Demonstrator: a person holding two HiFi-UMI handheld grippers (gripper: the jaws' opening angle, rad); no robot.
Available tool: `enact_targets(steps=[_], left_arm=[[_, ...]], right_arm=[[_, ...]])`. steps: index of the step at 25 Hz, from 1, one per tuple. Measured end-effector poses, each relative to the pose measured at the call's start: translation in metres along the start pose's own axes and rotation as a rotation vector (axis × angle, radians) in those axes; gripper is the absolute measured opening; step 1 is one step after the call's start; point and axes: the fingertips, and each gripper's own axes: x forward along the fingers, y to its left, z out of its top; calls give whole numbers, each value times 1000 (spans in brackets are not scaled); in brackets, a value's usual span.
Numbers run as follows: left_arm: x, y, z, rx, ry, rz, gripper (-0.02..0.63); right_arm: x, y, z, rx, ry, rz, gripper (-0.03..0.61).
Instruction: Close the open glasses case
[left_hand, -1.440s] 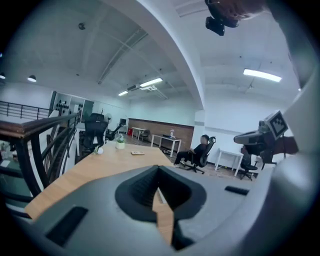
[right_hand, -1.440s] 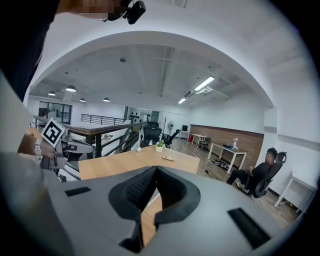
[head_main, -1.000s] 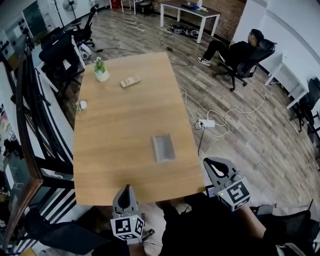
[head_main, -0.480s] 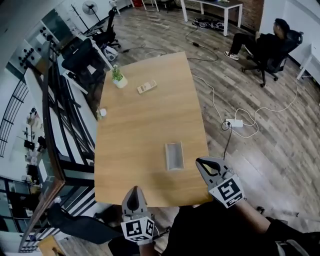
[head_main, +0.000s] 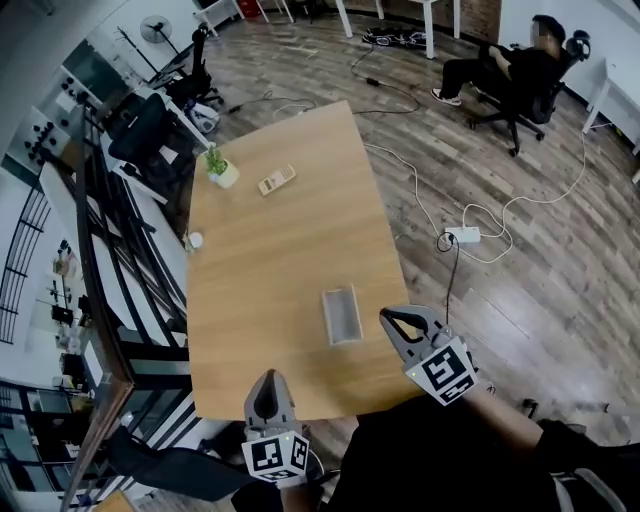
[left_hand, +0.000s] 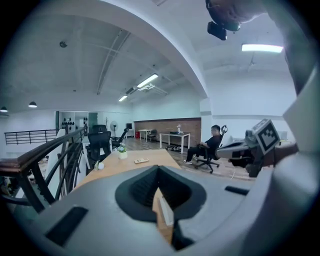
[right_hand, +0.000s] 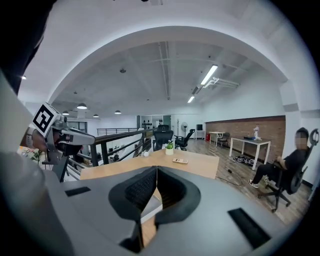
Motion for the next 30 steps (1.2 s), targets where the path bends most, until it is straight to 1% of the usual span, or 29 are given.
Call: enact_targets(steps=[3,6,7,8,12,16,19,23,26,30], left_arm=[[6,9,1,-4,-17,-29,0],[3,18,-2,-26,-26,-43,-1],[1,21,-5,-36,-23,-44,-1],[-1,24,-7,-45,-20,-44,-1],[-10,43,-13,-67,-15,-31,0],[-20,61,-24,-89,-6,-9,0],[-28,71,-31,-96,8,5,-1],[-40,83,-40,-125,20,40,0],[-51,90,-46,-143,32,69,0],[-63,94,-53,-156,44,94,0]], right_arm=[[4,1,1,39,-12,-39,18],[14,5,-1,93,-5,-60,28],[18,7,-3,117,2,-62,114],[23,9,-6,144,11,-65,175],[50,7,-28,272,58,-109,174],[86,-2,-67,431,133,-154,173],[112,-8,-103,520,203,-192,166],[145,-8,-157,544,348,-224,164],[157,-8,-191,560,443,-248,163],[165,-8,-214,589,492,-257,161]])
